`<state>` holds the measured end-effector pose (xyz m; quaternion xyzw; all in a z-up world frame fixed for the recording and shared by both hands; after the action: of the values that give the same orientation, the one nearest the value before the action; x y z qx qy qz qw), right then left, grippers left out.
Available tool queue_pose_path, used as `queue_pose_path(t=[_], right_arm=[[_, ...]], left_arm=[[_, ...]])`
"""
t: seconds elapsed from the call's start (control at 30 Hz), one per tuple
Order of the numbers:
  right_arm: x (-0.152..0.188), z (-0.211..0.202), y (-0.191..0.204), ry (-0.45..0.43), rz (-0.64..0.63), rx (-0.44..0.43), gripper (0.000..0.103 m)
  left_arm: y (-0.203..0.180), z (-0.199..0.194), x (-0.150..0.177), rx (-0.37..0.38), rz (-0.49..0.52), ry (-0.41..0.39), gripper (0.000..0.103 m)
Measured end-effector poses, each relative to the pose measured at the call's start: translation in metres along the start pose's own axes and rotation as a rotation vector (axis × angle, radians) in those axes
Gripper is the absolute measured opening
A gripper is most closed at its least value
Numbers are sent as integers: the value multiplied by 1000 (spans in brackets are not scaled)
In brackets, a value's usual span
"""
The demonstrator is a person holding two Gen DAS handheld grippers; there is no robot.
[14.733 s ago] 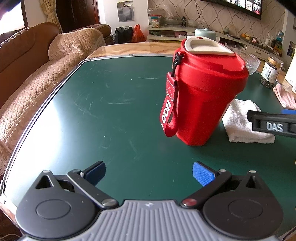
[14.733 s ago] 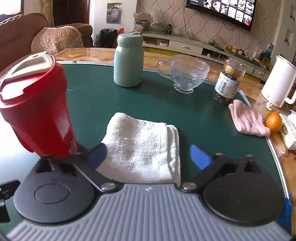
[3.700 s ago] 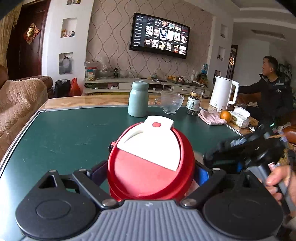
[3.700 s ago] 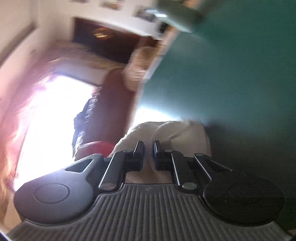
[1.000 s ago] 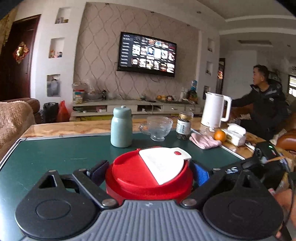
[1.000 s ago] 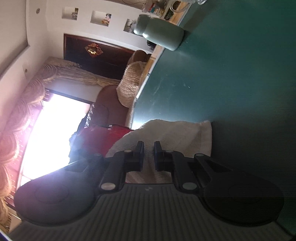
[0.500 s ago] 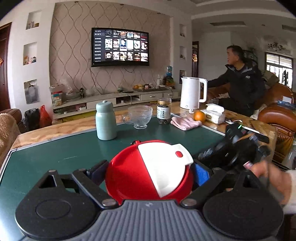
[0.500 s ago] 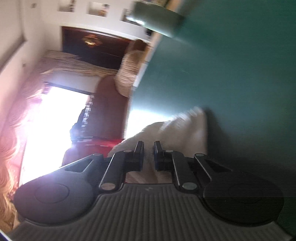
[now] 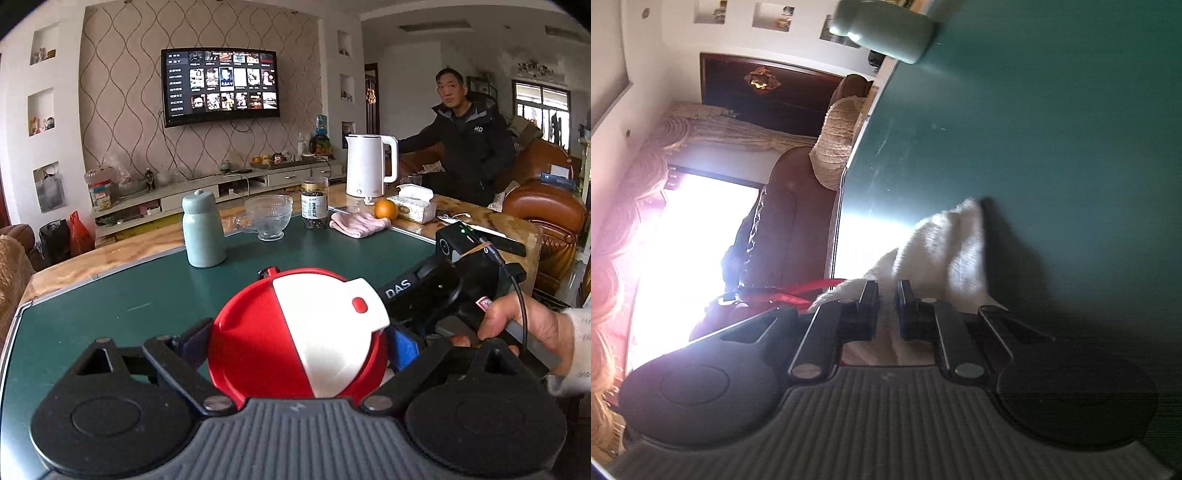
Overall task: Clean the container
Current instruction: 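Hold the red tumbler in the left gripper while the right gripper wipes the towel over it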
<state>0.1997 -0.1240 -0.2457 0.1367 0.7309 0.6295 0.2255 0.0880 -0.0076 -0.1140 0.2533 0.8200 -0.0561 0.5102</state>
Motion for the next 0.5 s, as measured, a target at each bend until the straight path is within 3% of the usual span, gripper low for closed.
queue_pose_path(t=[0.2, 0.23, 0.27, 0.33, 0.4, 0.5], right_arm=[[0, -6, 11, -4, -66, 19, 16], [-3, -9, 12, -14, -81, 31, 20], [-5, -13, 12, -25, -86, 36, 39], [-12, -17, 9, -47, -51, 21, 59], [-13, -12, 7, -24, -22, -1, 63], [-9, 0, 9, 34, -71, 37, 65]], left_arm=[[1, 3, -2, 7, 8, 4, 95], [1, 3, -2, 8, 13, 3, 95], [1, 3, -2, 8, 16, 3, 95], [1, 4, -3, 9, 23, 3, 95], [1, 4, -3, 10, 29, 2, 96], [-3, 3, -2, 11, 32, 0, 96]])
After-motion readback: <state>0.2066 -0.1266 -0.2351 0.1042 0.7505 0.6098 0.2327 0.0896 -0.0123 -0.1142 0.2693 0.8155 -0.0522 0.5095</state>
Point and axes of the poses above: each gripper's, at about its wrist camera, not at the fingertips, and z roughly the way its jaws point, y to its left, x to its underside, the point moved 10 cm from there along z, roughly the way its jaws point, and after that the axes turned 14 degrees about -x, right-handed, at the moved point
